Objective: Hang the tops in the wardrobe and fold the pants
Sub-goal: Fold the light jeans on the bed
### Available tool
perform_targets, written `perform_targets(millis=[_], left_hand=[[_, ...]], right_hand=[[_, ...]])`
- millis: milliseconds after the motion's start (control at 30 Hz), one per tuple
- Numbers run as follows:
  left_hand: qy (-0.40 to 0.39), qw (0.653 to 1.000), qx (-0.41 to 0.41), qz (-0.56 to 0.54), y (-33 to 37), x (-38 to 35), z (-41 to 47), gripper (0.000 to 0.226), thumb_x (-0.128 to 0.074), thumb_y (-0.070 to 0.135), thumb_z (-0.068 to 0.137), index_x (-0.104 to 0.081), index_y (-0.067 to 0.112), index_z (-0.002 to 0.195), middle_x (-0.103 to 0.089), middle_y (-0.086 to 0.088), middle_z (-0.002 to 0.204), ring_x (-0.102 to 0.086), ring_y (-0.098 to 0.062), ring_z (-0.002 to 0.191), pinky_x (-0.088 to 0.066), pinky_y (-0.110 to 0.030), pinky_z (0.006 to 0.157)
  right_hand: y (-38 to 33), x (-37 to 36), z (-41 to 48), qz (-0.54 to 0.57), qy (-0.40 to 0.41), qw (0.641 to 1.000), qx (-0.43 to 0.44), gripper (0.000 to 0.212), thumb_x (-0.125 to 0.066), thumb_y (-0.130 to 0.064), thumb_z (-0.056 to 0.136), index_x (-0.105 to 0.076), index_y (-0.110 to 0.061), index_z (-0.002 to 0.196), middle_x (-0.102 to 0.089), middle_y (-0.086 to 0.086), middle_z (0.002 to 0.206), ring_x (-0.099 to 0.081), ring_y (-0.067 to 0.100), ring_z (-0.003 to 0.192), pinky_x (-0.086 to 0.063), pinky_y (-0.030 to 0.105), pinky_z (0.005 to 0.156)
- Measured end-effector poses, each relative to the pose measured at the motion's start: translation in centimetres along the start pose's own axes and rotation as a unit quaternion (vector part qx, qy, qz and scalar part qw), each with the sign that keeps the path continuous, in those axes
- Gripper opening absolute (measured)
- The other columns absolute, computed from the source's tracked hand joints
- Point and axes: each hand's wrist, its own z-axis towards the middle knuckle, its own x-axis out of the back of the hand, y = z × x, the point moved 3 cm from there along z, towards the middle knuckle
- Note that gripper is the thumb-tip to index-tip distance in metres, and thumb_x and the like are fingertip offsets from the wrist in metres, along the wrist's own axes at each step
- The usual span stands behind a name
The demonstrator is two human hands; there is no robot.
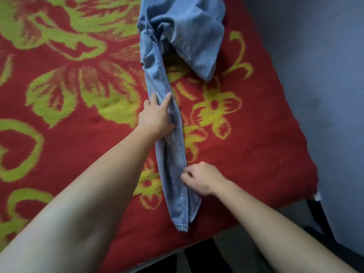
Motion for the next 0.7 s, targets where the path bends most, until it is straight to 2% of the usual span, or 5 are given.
perform_targets(millis=[100,300,400,533,700], left_hand=[[0.007,0.999,0.006,-0.049,-0.6,-0.5,-1.5,0.075,-0.063,0.01,0.081,-0.03,0.031,0.145,-0.037,-0.013,0.13,-0.05,-0.039,0.105,-0.05,-0.045,0.077],[0.058,0.998,0.019,0.033,-6.7,-0.7,-4.8,0.049,-0.058,0.005,0.083,-0.05,0.035,0.122,-0.049,-0.009,0.109,-0.054,-0.036,0.097,-0.042,-0.039,0.068],[0.065,0.993,0.058,0.078,-11.3,-0.8,-7.0,0.053,-0.059,0.009,0.085,-0.05,0.037,0.129,-0.05,-0.008,0.112,-0.052,-0.035,0.101,-0.047,-0.042,0.072],[0.018,0.995,0.099,0.02,-14.2,-1.1,-9.0,0.07,-0.068,0.011,0.075,-0.048,0.038,0.136,-0.051,-0.006,0.121,-0.054,-0.035,0.106,-0.05,-0.044,0.083],[0.0,0.976,0.176,-0.126,-13.8,-0.9,-10.5,0.076,-0.057,0.003,0.073,-0.047,0.04,0.139,-0.05,-0.008,0.135,-0.048,-0.037,0.121,-0.043,-0.046,0.101]], right_hand=[[2.8,6.5,3.6,0.082,0.189,0.974,-0.094,0.032,-0.047,-0.039,0.093,-0.061,-0.023,0.116,-0.065,0.015,0.119,-0.06,0.034,0.112,-0.048,0.04,0.092],[3.2,17.3,10.7,0.286,0.343,0.878,-0.176,0.106,-0.07,-0.062,0.076,-0.016,-0.017,0.155,-0.024,0.015,0.156,-0.027,0.031,0.145,-0.024,0.039,0.118],[2.4,19.7,12.5,0.314,0.361,0.861,-0.173,0.083,-0.072,-0.049,0.079,-0.037,-0.017,0.147,-0.046,0.007,0.147,-0.043,0.025,0.136,-0.035,0.034,0.112],[-1.3,16.3,9.6,0.035,0.426,0.904,-0.001,0.05,-0.053,-0.016,0.083,-0.058,-0.024,0.132,-0.061,0.008,0.12,-0.054,0.033,0.114,-0.041,0.042,0.093],[-1.4,4.8,3.5,-0.217,0.189,0.943,0.169,0.037,-0.051,-0.021,0.09,-0.065,-0.03,0.123,-0.058,0.005,0.109,-0.051,0.032,0.107,-0.03,0.042,0.088]])
